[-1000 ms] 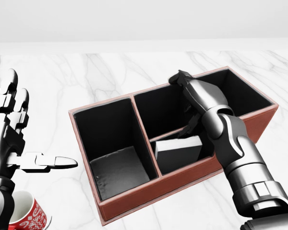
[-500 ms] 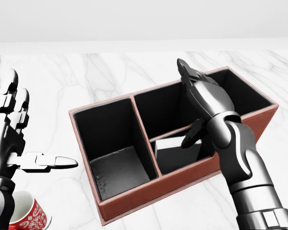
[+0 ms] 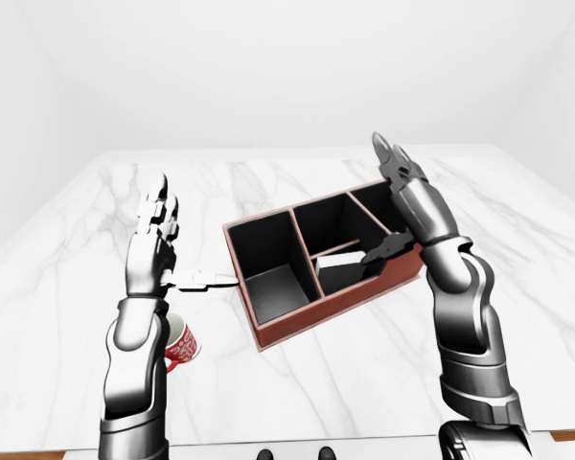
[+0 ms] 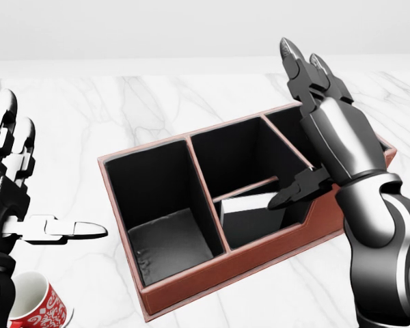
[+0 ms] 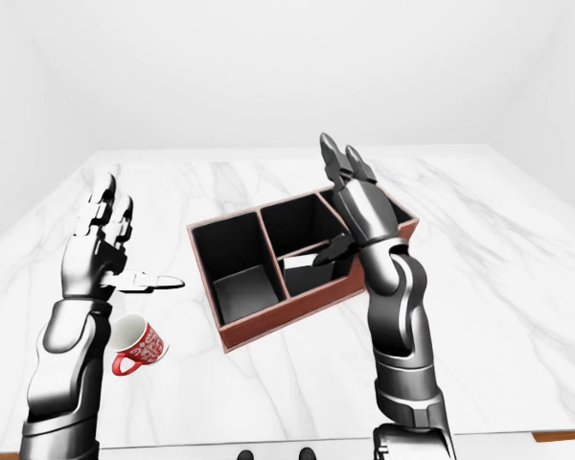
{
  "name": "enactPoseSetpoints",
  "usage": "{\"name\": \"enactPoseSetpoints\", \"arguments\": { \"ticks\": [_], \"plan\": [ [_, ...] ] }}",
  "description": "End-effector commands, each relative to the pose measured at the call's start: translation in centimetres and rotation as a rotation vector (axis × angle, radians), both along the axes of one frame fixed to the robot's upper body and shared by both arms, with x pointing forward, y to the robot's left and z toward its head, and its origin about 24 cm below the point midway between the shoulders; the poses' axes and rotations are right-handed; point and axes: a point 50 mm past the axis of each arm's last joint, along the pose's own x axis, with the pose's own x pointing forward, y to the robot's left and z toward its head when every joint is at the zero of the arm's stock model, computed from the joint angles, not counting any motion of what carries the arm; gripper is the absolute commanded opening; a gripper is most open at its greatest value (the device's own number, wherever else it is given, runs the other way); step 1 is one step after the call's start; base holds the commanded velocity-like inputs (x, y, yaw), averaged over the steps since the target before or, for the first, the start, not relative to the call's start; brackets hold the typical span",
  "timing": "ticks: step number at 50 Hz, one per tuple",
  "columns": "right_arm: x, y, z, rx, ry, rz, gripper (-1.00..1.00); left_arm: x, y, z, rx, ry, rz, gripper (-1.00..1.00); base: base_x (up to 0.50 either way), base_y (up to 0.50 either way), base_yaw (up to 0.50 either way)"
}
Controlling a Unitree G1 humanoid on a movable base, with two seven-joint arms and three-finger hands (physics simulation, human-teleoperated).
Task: Pick up the book and place it in the back compartment of the caddy.
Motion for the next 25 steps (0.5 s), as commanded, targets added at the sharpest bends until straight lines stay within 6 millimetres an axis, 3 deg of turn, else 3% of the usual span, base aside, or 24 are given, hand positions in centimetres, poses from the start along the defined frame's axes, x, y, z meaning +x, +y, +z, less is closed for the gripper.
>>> {"name": "enactPoseSetpoints", "arguments": {
  "ticks": [1, 25],
  "plan": [
    [-3.4, -0.4, 1.2, 0.063, -0.102, 0.030, 1.00, -0.4, 0.0, 0.7, 0.003, -0.034, -0.003, 0.99, 0.00, 0.00, 0.00],
    [-10.7, -0.6, 3.5, 0.251, -0.307, 0.150, 1.00, -1.6, 0.0, 2.8, 0.009, -0.134, -0.009, 0.99, 0.00, 0.00, 0.00]
  ]
}}
